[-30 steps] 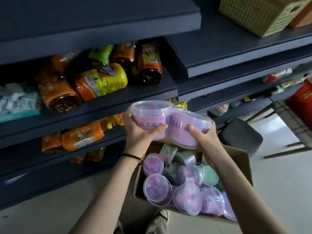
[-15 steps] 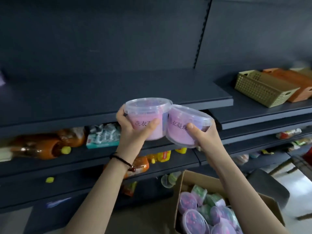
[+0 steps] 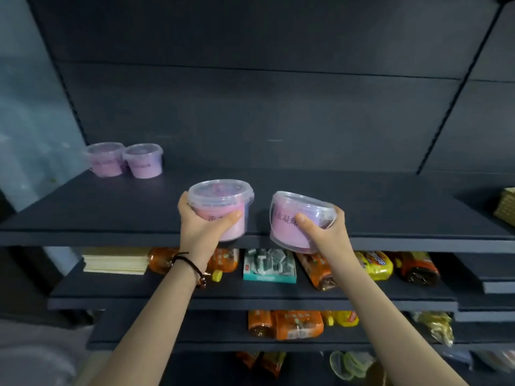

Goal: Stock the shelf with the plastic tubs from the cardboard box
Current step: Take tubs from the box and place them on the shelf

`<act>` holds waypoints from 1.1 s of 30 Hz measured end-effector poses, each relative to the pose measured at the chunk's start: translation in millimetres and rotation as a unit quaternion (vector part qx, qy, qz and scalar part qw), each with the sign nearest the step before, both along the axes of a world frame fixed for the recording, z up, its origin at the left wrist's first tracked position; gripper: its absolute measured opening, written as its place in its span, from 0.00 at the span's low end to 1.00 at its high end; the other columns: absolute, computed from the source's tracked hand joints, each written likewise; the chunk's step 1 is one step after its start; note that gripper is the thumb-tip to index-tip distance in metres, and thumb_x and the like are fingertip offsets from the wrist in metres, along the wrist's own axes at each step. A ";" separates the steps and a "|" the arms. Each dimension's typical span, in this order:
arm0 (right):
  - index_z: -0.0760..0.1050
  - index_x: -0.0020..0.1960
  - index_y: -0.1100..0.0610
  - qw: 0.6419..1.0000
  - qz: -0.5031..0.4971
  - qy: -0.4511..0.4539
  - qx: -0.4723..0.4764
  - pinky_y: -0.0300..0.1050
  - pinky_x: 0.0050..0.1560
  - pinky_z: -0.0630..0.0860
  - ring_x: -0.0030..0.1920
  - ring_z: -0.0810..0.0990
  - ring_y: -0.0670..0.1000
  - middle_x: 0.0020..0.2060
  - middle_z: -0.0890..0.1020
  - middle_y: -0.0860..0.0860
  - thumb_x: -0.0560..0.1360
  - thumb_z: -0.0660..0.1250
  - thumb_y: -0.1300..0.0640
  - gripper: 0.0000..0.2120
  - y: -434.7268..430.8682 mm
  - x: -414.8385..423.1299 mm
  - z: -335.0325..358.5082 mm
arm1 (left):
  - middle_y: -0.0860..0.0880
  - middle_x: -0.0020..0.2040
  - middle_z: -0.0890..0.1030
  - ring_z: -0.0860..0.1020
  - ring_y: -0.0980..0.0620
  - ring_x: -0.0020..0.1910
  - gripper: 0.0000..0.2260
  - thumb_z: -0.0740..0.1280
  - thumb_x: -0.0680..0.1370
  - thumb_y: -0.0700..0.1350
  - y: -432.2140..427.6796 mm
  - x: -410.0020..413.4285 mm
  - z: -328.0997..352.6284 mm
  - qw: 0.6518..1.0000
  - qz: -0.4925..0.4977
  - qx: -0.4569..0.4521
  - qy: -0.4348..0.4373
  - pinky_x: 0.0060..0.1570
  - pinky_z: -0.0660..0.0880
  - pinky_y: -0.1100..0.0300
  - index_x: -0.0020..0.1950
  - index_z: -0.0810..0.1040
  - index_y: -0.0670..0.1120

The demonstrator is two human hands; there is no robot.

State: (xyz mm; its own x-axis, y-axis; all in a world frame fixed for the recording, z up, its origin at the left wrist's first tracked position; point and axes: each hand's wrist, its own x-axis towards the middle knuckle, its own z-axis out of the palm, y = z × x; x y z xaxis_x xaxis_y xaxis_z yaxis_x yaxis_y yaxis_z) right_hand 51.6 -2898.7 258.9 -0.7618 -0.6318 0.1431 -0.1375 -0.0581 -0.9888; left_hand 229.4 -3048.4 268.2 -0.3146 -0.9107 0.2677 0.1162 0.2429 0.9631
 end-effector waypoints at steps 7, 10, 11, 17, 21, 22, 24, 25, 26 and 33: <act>0.64 0.66 0.46 0.996 0.058 0.060 0.025 0.44 0.53 0.80 0.54 0.79 0.42 0.54 0.77 0.41 0.53 0.76 0.32 0.47 -105.1 -21.8 6.8 | 0.53 0.61 0.71 0.73 0.53 0.60 0.44 0.82 0.60 0.44 -101.2 -14.1 -3.9 0.998 0.060 0.012 -0.027 0.54 0.72 0.61 0.69 0.61 0.50; 0.65 0.66 0.46 0.992 0.090 0.081 0.032 0.43 0.54 0.79 0.54 0.79 0.41 0.55 0.78 0.41 0.53 0.78 0.35 0.45 -148.6 -32.1 10.4 | 0.52 0.62 0.71 0.73 0.52 0.60 0.45 0.82 0.58 0.47 -140.2 -24.1 -6.7 0.997 0.070 0.025 -0.039 0.51 0.73 0.62 0.69 0.63 0.52; 0.65 0.66 0.45 0.991 0.100 0.086 0.036 0.43 0.54 0.78 0.54 0.79 0.41 0.55 0.78 0.41 0.54 0.78 0.35 0.45 -162.6 -34.9 10.8 | 0.51 0.64 0.70 0.73 0.51 0.60 0.45 0.83 0.57 0.47 -152.1 -26.3 -7.9 0.995 0.081 0.028 -0.044 0.53 0.74 0.59 0.69 0.63 0.52; 0.64 0.66 0.46 0.987 0.108 0.098 0.063 0.32 0.46 0.75 0.52 0.78 0.38 0.55 0.78 0.41 0.61 0.80 0.44 0.40 -230.1 -43.3 -4.4 | 0.49 0.63 0.72 0.74 0.52 0.59 0.43 0.83 0.56 0.46 -210.2 -31.9 -22.1 0.992 0.117 0.028 -0.045 0.56 0.74 0.57 0.65 0.65 0.50; 0.61 0.63 0.39 0.985 0.119 0.111 0.062 0.30 0.49 0.74 0.56 0.77 0.38 0.57 0.76 0.39 0.60 0.82 0.46 0.40 -261.1 -46.0 -17.4 | 0.51 0.59 0.73 0.74 0.54 0.56 0.41 0.84 0.55 0.43 -244.4 -37.7 -29.7 0.992 0.116 0.021 -0.046 0.47 0.70 0.70 0.62 0.65 0.49; 0.61 0.61 0.36 0.983 0.125 0.118 0.064 0.28 0.49 0.73 0.56 0.77 0.36 0.57 0.76 0.37 0.60 0.82 0.47 0.39 -266.6 -46.1 -18.9 | 0.52 0.57 0.72 0.73 0.54 0.56 0.41 0.84 0.55 0.43 -251.3 -39.1 -31.5 0.992 0.112 0.019 -0.048 0.45 0.69 0.71 0.61 0.65 0.49; 0.61 0.61 0.36 0.981 0.128 0.131 0.066 0.25 0.50 0.71 0.58 0.75 0.35 0.58 0.75 0.37 0.60 0.82 0.50 0.40 -275.2 -46.2 -22.1 | 0.55 0.55 0.72 0.74 0.54 0.56 0.40 0.83 0.55 0.42 -263.5 -40.9 -34.5 0.993 0.105 0.016 -0.054 0.44 0.68 0.73 0.60 0.65 0.51; 0.61 0.63 0.38 0.981 0.125 0.131 0.068 0.27 0.53 0.71 0.60 0.75 0.37 0.60 0.74 0.38 0.60 0.82 0.51 0.41 -278.9 -46.5 -23.8 | 0.54 0.56 0.72 0.73 0.54 0.56 0.40 0.83 0.55 0.42 -269.0 -41.1 -35.4 0.993 0.099 0.014 -0.058 0.45 0.68 0.72 0.60 0.65 0.51; 0.60 0.67 0.42 0.982 0.117 0.129 0.071 0.28 0.55 0.71 0.62 0.74 0.39 0.62 0.73 0.40 0.61 0.82 0.52 0.44 -282.4 -46.4 -24.9 | 0.53 0.58 0.72 0.73 0.54 0.57 0.41 0.83 0.56 0.43 -274.6 -40.8 -36.7 0.994 0.093 0.012 -0.064 0.48 0.69 0.71 0.62 0.64 0.51; 0.59 0.68 0.44 0.988 0.022 0.141 0.060 0.51 0.64 0.73 0.63 0.74 0.50 0.65 0.72 0.47 0.62 0.81 0.55 0.43 -290.5 -25.7 -34.9 | 0.50 0.66 0.70 0.70 0.55 0.60 0.49 0.81 0.61 0.44 -297.3 -34.2 -43.9 0.992 0.086 0.047 -0.080 0.58 0.65 0.63 0.73 0.55 0.46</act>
State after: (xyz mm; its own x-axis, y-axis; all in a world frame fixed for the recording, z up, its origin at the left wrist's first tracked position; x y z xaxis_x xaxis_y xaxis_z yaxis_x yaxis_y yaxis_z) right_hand 26.0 -3189.2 224.0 -0.6734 -0.6892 0.2673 -0.4084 0.0455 -0.9117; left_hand 195.2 -3345.7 224.3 -0.1829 -0.9734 0.1381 -0.0749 0.1538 0.9853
